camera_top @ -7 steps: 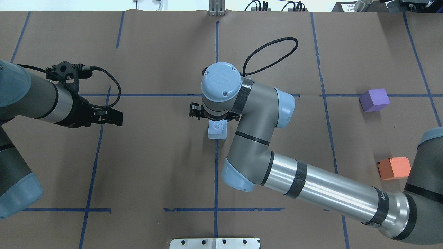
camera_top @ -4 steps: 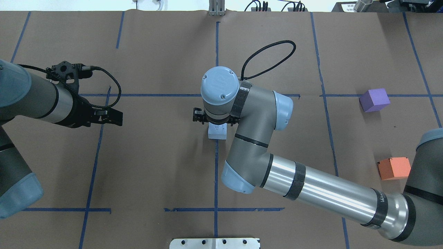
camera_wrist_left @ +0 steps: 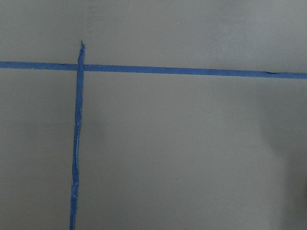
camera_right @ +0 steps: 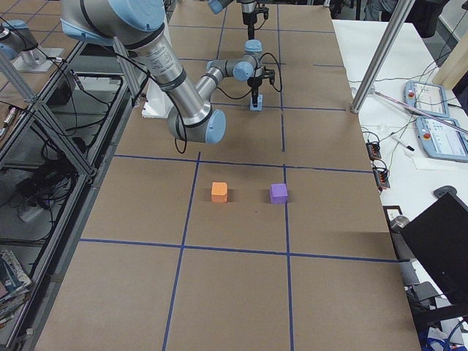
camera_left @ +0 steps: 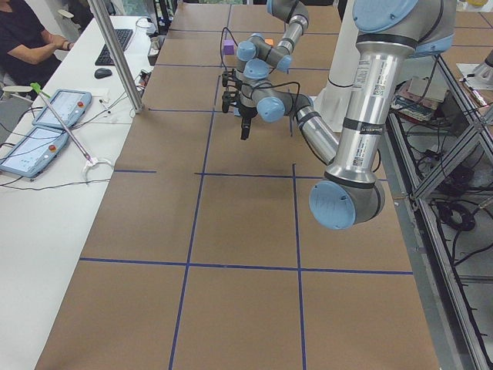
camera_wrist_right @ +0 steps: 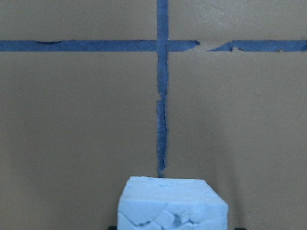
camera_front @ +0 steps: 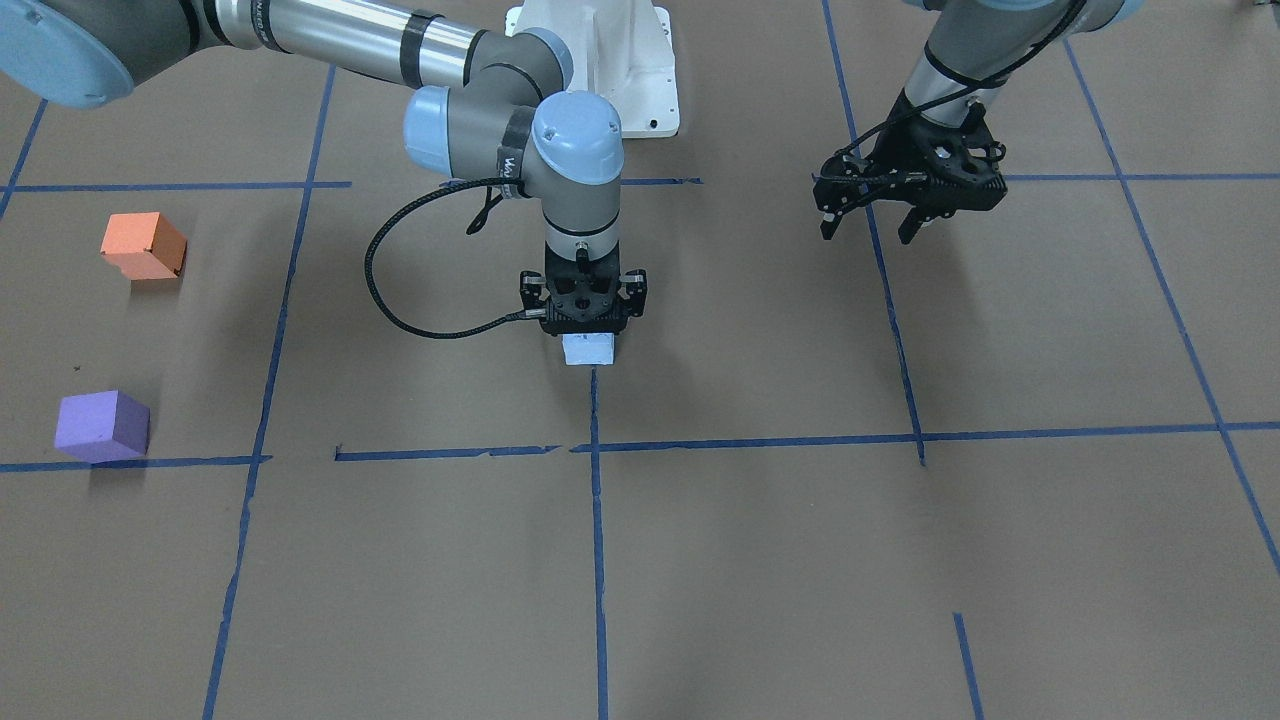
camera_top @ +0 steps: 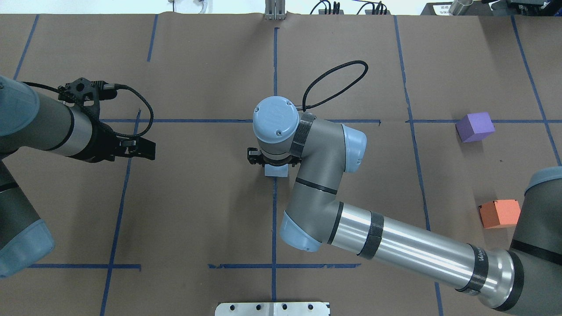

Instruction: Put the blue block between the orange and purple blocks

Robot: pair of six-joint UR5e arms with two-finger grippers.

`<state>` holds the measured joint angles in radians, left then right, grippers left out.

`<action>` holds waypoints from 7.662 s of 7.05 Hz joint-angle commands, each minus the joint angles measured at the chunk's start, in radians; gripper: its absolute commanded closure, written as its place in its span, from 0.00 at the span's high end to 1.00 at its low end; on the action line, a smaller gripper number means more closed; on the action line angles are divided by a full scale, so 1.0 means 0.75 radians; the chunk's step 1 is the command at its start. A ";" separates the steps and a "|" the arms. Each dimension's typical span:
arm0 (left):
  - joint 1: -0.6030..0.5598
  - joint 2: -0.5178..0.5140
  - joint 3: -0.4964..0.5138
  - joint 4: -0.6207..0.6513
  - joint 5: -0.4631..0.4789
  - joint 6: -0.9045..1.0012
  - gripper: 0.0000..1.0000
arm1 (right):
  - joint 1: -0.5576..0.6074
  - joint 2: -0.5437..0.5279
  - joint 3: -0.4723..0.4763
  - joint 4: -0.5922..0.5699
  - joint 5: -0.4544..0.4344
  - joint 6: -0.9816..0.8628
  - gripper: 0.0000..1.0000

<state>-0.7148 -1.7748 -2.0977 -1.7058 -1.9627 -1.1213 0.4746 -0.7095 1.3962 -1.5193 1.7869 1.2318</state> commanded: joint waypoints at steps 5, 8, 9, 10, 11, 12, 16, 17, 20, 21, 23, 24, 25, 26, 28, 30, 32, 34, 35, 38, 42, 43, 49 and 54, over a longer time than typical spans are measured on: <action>0.000 -0.002 -0.005 0.002 0.001 -0.008 1.00 | 0.240 -0.408 0.435 0.081 0.160 -0.061 0.07; 0.000 0.000 -0.009 0.000 0.001 -0.014 1.00 | 0.365 -0.736 0.735 -0.097 0.190 -0.092 0.10; 0.000 0.000 -0.015 0.002 0.001 -0.016 1.00 | 0.432 -0.802 0.744 -0.089 0.257 -0.169 0.07; 0.000 0.000 -0.015 0.002 0.001 -0.018 1.00 | 0.479 -0.898 0.777 -0.089 0.276 -0.303 0.07; 0.000 0.000 -0.015 0.002 0.001 -0.018 1.00 | 0.504 -1.000 0.809 -0.089 0.272 -0.341 0.08; 0.000 0.000 -0.015 0.002 0.001 -0.018 1.00 | 0.508 -1.092 0.842 -0.053 0.272 -0.408 0.10; 0.000 0.000 -0.017 0.002 0.001 -0.018 1.00 | 0.596 -1.279 0.720 0.070 0.366 -0.718 0.11; 0.000 0.000 -0.017 0.002 -0.003 -0.018 1.00 | 0.596 -1.243 0.691 0.068 0.370 -0.712 0.11; 0.000 -0.002 -0.017 0.002 0.001 -0.018 1.00 | 0.588 -1.133 0.555 0.074 0.385 -0.708 0.12; 0.000 -0.002 -0.017 0.002 0.001 -0.018 1.00 | 0.588 -1.098 0.511 0.072 0.401 -0.710 0.12; 0.000 -0.004 -0.017 0.002 0.001 -0.018 1.00 | 0.590 -1.101 0.509 0.074 0.403 -0.710 0.12; 0.000 -0.004 -0.017 0.002 -0.003 -0.018 1.00 | 0.590 -1.103 0.499 0.074 0.401 -0.710 0.13; 0.000 -0.004 -0.019 0.002 0.001 -0.018 1.00 | 0.590 -1.108 0.480 0.074 0.401 -0.712 0.17; 0.000 -0.002 -0.019 0.002 0.001 -0.018 1.00 | 0.588 -1.099 0.470 0.074 0.401 -0.710 0.25; 0.000 -0.004 -0.025 0.002 0.001 -0.018 1.00 | 0.588 -1.095 0.472 0.081 0.403 -0.706 0.31; 0.000 -0.004 -0.028 0.004 0.001 -0.018 1.00 | 0.588 -1.089 0.466 0.081 0.403 -0.704 0.60; 0.000 -0.004 -0.028 0.002 0.001 -0.018 1.00 | 0.588 -1.089 0.470 0.081 0.403 -0.700 1.00; 0.000 -0.002 -0.030 0.004 0.001 -0.018 1.00 | 0.588 -1.087 0.484 0.083 0.403 -0.646 1.00; 0.000 0.000 -0.030 0.004 0.001 -0.018 1.00 | 0.590 -1.089 0.494 0.085 0.403 -0.648 1.00; 0.010 0.000 -0.011 0.122 0.001 0.036 1.00 | 0.696 -1.211 0.698 0.081 0.426 -0.671 1.00; -0.191 0.082 0.151 0.113 -0.159 0.702 1.00 | 1.034 -1.349 0.718 0.060 0.650 -1.006 1.00; -0.346 0.082 0.258 0.110 -0.276 0.967 1.00 | 1.085 -1.377 0.699 0.060 0.653 -1.095 1.00; -1.032 0.176 0.645 0.174 -0.543 1.608 1.00 | 1.329 -1.408 0.576 0.042 0.718 -1.401 1.00; -1.059 0.274 0.645 0.174 -0.488 1.667 1.00 | 1.351 -1.408 0.580 -0.079 0.708 -1.577 1.00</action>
<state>-1.5087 -1.5677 -1.6213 -1.5876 -2.3455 0.1241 1.4861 -1.7655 1.8270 -1.5753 2.3191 0.0566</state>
